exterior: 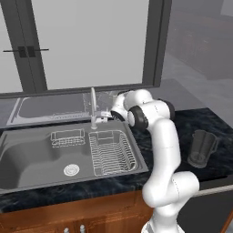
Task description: Turn on the sink faucet and place the jug under the water for a few seconds to fill it up.
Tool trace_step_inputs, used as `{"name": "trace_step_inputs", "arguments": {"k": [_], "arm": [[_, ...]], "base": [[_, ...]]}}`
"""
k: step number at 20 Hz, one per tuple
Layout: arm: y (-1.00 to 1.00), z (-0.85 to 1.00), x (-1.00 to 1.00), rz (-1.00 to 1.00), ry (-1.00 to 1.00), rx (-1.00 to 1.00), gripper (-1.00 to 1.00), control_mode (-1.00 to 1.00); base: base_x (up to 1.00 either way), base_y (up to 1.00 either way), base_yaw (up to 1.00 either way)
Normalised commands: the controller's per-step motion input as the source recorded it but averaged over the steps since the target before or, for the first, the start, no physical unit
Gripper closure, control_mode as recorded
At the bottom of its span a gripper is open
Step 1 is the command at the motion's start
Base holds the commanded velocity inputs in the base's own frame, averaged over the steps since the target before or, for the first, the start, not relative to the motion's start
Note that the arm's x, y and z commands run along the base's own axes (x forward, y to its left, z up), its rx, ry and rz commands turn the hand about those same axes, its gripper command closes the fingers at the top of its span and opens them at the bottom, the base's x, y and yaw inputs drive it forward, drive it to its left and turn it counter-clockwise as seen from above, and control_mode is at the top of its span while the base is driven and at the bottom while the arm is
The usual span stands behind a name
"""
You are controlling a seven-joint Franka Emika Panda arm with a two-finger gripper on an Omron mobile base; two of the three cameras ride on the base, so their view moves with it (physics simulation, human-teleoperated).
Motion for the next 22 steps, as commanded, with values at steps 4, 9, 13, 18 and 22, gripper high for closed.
{"name": "trace_step_inputs", "arguments": {"k": [4, 9, 13, 18, 22], "arm": [[-1.0, -0.36, 0.33, -0.13, 0.2, 0.14, 1.0, -1.0], [-0.81, -0.41, 0.08, -0.13, 0.19, 0.1, 1.0, -1.0], [-0.61, -0.43, 0.0, -0.14, 0.17, 0.07, 1.0, -1.0], [-0.33, -0.35, 0.0, -0.09, 0.17, 0.01, -1.0, -1.0], [0.0, -0.2, -0.01, 0.0, 0.09, -0.01, -1.0, -1.0]], "base": [[0.0, 0.0, 0.0], [0.0, 0.0, 0.0], [0.0, 0.0, 0.0], [0.0, 0.0, 0.0], [0.0, 0.0, 0.0]]}}
